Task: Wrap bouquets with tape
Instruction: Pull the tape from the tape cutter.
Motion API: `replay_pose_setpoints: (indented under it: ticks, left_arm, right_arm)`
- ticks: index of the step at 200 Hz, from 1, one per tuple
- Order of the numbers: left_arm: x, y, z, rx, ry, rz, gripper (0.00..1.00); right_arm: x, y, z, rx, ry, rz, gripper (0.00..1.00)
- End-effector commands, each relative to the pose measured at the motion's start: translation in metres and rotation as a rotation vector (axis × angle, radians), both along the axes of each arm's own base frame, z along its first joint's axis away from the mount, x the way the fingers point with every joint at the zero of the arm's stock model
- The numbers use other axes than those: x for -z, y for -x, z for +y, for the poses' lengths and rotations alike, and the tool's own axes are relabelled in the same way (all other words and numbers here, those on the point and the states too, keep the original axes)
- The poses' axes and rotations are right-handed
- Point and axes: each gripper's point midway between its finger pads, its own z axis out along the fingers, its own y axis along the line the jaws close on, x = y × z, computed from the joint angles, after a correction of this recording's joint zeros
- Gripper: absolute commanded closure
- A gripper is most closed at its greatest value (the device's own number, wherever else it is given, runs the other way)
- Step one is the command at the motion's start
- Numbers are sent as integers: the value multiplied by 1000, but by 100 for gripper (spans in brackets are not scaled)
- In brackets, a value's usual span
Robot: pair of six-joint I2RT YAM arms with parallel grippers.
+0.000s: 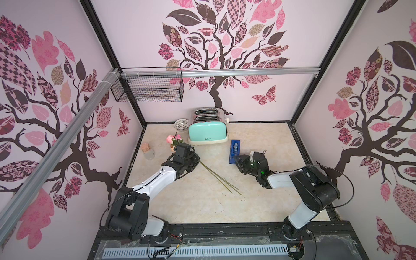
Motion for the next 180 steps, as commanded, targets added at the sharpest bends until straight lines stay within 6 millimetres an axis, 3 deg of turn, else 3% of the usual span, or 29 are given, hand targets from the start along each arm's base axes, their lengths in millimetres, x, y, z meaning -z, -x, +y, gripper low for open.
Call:
replay_pose_setpoints:
  ticks: [1,102,131,180]
  left_arm:
    - [-13,-9,-2,7,7,-28,100]
    - [-12,-10,-1,7,9,-24,100]
    - [-11,-9,-1,6,9,-20,100]
    - [-11,-9,-1,8,13,-21,100]
  right_arm:
    - [-4,-10,1,7,-4,-24,57]
    - [3,-24,2,7,29,-32,70]
    - [5,-23,0,10,37,-28,78]
    - [-1,-22,0,2,46,-46,100]
